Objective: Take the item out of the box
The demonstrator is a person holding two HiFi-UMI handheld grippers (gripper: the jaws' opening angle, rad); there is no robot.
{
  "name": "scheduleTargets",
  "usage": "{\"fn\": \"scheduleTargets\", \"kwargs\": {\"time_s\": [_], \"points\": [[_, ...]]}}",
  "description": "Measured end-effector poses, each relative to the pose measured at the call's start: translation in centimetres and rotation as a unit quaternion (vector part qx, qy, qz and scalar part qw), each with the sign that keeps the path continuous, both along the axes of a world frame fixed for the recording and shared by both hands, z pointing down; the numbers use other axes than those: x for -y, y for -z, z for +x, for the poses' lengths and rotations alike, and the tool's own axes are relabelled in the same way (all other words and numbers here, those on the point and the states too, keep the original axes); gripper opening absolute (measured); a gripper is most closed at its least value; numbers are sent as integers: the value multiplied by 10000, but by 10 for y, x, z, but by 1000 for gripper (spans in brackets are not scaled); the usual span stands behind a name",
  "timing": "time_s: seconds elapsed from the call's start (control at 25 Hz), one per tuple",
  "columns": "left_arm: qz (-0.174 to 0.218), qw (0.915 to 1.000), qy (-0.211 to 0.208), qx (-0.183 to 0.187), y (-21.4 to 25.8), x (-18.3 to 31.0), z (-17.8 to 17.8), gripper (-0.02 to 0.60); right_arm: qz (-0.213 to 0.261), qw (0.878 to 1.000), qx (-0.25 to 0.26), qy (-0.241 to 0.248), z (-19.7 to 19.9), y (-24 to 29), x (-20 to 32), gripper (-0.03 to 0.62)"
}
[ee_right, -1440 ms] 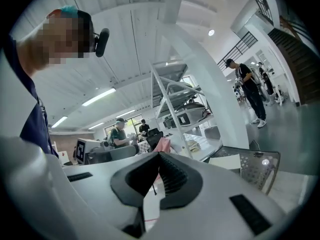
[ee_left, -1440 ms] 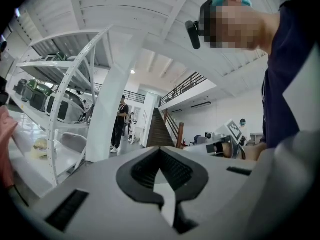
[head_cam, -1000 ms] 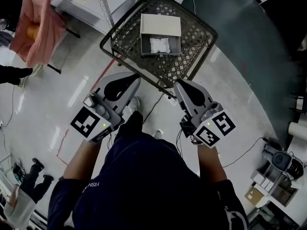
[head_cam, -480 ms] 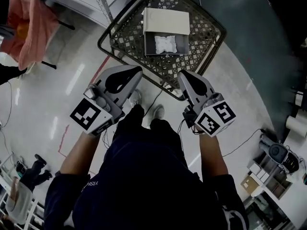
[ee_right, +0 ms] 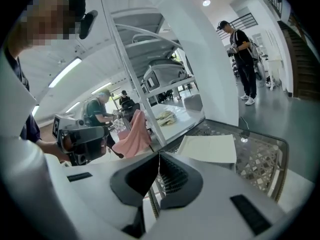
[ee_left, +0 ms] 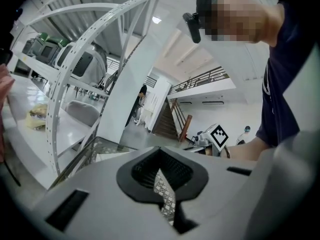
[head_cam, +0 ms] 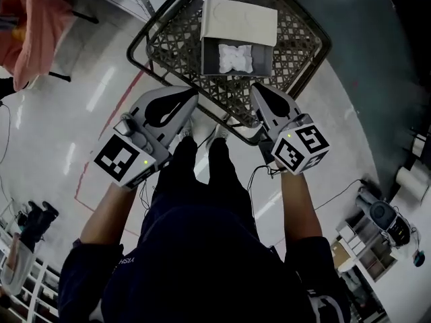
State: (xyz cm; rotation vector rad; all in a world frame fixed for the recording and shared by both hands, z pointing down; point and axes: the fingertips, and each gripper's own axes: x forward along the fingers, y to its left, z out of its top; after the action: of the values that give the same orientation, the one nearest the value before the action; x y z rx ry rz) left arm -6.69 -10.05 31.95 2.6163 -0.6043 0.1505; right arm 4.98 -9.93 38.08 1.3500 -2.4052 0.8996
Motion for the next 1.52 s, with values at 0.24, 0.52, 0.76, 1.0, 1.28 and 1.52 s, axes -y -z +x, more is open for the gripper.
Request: {"fn": "scheduleTargets", "kwargs": {"time_s": [0.24,0.52,0.76,1.0,1.28,1.52], "points": [[-238,9992,318,77,-13,-30,-8,8,-329,9981,-250,448,-9,-28,-19,26],[-501,9975,475,148,-57,-14,8,8,-847,9935,-568,509,17,-97,6,61],[-755,9955,543,155,-86,-12,20,8,-1211,9870,-877,591,34,-147,19,126],[-976,9931,630,168,-107,-10,19,8,-1477,9788,-1141,844,36,-180,32,184],[-1124,9909,717,159,-117,-7,15,8,-1698,9569,-1867,1440,28,-208,42,239],[-1208,9898,748,128,-127,-7,13,8,-1829,9227,-2657,2114,22,-224,44,245]]}}
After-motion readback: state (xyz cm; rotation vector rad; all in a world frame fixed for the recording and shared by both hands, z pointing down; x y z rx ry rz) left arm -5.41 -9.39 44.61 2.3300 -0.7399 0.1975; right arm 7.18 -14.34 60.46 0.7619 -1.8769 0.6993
